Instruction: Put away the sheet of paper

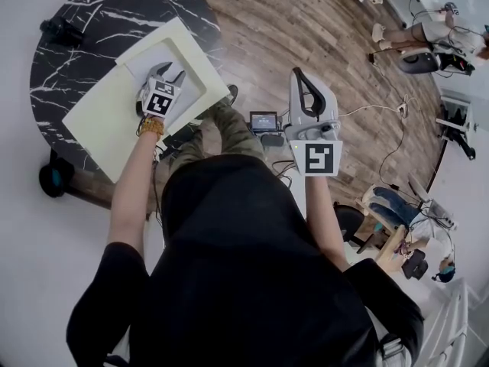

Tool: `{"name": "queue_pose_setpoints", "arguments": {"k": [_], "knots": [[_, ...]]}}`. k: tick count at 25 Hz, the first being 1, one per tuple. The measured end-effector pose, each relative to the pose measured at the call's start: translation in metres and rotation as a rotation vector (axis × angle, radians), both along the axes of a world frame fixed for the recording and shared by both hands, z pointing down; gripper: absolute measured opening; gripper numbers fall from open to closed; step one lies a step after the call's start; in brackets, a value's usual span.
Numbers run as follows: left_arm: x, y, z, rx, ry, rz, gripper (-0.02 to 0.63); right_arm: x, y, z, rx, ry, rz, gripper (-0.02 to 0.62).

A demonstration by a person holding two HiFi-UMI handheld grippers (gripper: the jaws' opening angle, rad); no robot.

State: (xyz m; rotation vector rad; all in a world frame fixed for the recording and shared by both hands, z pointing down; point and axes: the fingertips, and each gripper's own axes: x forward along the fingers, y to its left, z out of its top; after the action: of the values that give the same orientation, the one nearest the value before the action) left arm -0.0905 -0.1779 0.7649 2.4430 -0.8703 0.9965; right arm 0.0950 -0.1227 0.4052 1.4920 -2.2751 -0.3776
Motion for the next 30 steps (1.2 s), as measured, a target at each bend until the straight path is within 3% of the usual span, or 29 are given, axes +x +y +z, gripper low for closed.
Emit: {"name": "queue_pose_setpoints", "arguments": {"k": [10,15,19,22,25,27,30], "knots": [[-0.032,0.008,-0.099,0.225,0.084,-0.107,0.195,-0.033,-0.007,-0.005,0.028,-0.049,-0.080,-0.002],[-0.057,0.030,-0.150,0.325,0.135,-0.180,0.196,-0.089,-0.008,-0.009,0.056,-0.115,-0.191,-0.002],[-0.076,0.044,-0.204,0.434,0.154,-0.248,0.195,-0.135,-0.008,-0.011,0.024,-0.118,-0.308,-0.002],[-0.094,0.042,-0.248,0.540,0.178,-0.300,0.195,-0.172,-0.017,-0.024,0.053,-0.200,-0.377,-0.002],[-0.113,0.057,-0.274,0.568,0.229,-0.396,0.195,-0.205,-0.009,-0.025,0.056,-0.268,-0.438,-0.002],[-0.123,0.063,-0.292,0.582,0.249,-0.457,0.195,-0.221,-0.002,-0.018,0.013,-0.218,-0.490,-0.002],[-0.121,0.067,-0.313,0.641,0.250,-0.455,0.195,-0.232,0.005,-0.035,0.029,-0.275,-0.525,-0.002]]}}
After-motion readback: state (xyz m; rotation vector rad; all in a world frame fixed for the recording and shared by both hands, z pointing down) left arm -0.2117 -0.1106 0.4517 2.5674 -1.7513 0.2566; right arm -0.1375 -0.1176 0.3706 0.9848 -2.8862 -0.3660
